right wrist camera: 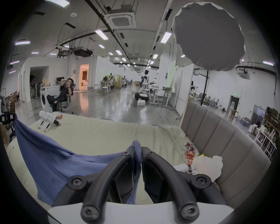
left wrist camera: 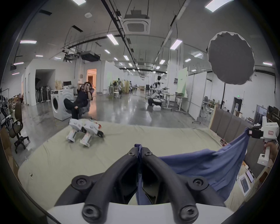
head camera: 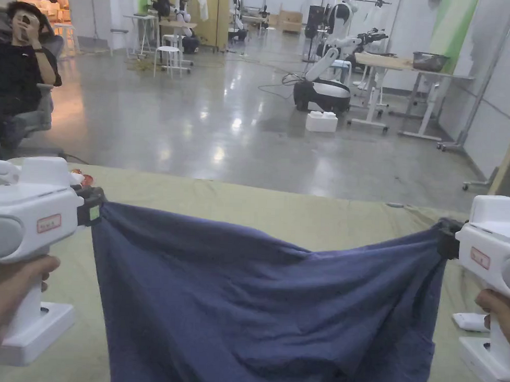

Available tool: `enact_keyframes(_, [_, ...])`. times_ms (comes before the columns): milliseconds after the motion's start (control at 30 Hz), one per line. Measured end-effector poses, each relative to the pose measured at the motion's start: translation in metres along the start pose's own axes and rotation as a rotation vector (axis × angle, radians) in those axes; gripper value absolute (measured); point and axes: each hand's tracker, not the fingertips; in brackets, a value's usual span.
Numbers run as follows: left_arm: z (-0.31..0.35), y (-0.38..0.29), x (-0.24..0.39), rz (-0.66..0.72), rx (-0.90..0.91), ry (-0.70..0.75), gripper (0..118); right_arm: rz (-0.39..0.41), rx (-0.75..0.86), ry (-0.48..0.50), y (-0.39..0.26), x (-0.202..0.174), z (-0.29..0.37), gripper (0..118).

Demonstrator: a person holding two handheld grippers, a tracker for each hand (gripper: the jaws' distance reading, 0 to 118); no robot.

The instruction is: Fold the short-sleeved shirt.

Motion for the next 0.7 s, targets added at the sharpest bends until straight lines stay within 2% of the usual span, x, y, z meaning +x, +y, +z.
enact_keyframes(267, [-0.007, 0.081, -0.006, -0.017, 0.089, 0.023, 0, -0.029, 0.119, -0.037, 0.071, 0.01, 0.021, 7])
enact_keyframes(400, [-0.011, 0.121, -0.002, -0.073, 0.127, 0.053, 0, -0.017, 0.15, -0.056, 0.107, 0.013, 0.015, 7])
enact_keyframes(700, [-0.034, 0.188, -0.003, -0.098, 0.164, 0.108, 0, 0.007, 0.231, -0.101, 0.177, 0.017, -0.013, 7])
